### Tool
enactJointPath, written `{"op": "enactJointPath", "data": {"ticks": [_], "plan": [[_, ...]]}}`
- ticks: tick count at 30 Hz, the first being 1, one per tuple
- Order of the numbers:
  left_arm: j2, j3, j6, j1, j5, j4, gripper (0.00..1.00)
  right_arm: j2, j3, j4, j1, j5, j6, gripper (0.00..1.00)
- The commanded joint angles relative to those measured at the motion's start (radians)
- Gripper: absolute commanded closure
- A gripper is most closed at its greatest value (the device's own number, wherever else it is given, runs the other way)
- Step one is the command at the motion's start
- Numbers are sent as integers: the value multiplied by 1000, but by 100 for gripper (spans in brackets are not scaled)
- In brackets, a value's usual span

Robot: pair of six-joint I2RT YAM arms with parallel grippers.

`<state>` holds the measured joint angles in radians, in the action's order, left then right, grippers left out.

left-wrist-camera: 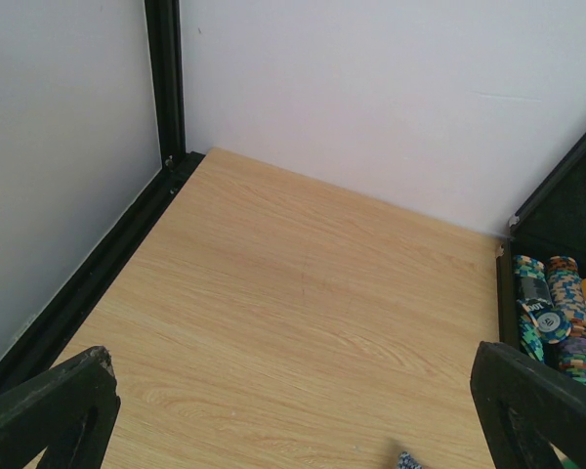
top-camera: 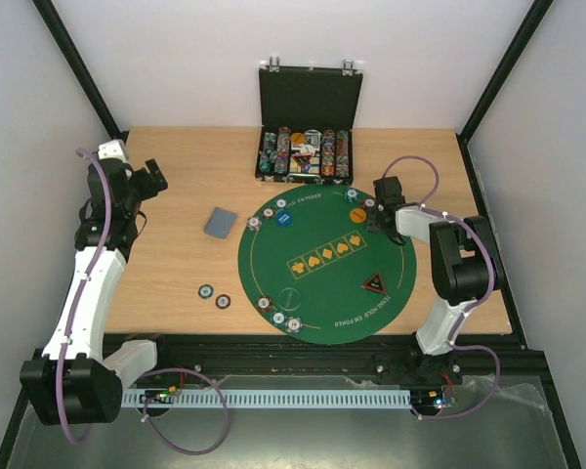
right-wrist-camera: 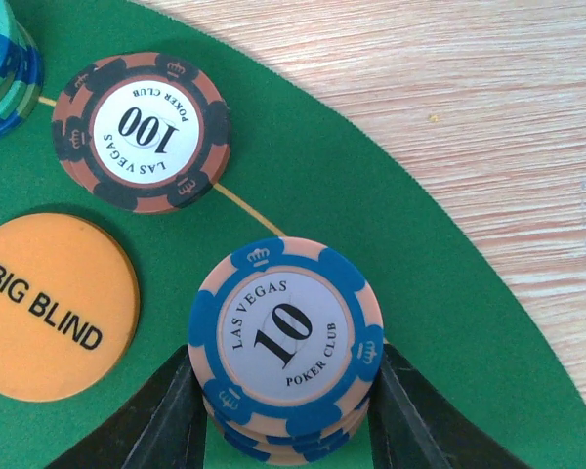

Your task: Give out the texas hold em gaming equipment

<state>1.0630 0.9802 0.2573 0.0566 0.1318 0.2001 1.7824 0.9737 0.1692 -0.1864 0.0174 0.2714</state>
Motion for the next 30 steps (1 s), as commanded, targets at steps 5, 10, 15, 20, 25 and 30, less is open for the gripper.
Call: {"op": "enactJointPath", "data": {"ticks": [5, 10, 15, 20, 25, 30], "plan": [[2, -12, -7, 3, 6, -19, 1, 40, 33, -52, 9, 16, -16, 72], [4, -13, -7, 3, 5, -18, 0, 64, 48, -55, 11, 21, -18, 71], [5, -12, -9, 3, 9, -18, 1, 78, 49, -60, 13, 18, -17, 70], [5, -13, -9, 3, 8, -18, 1, 76, 48, -56, 13, 4, -13, 63], [5, -12, -9, 3, 8, -18, 0, 44, 33, -54, 13, -32, -19, 49], [5, -13, -9, 3, 6, -18, 1, 3, 11, -52, 13, -84, -29, 33]]}}
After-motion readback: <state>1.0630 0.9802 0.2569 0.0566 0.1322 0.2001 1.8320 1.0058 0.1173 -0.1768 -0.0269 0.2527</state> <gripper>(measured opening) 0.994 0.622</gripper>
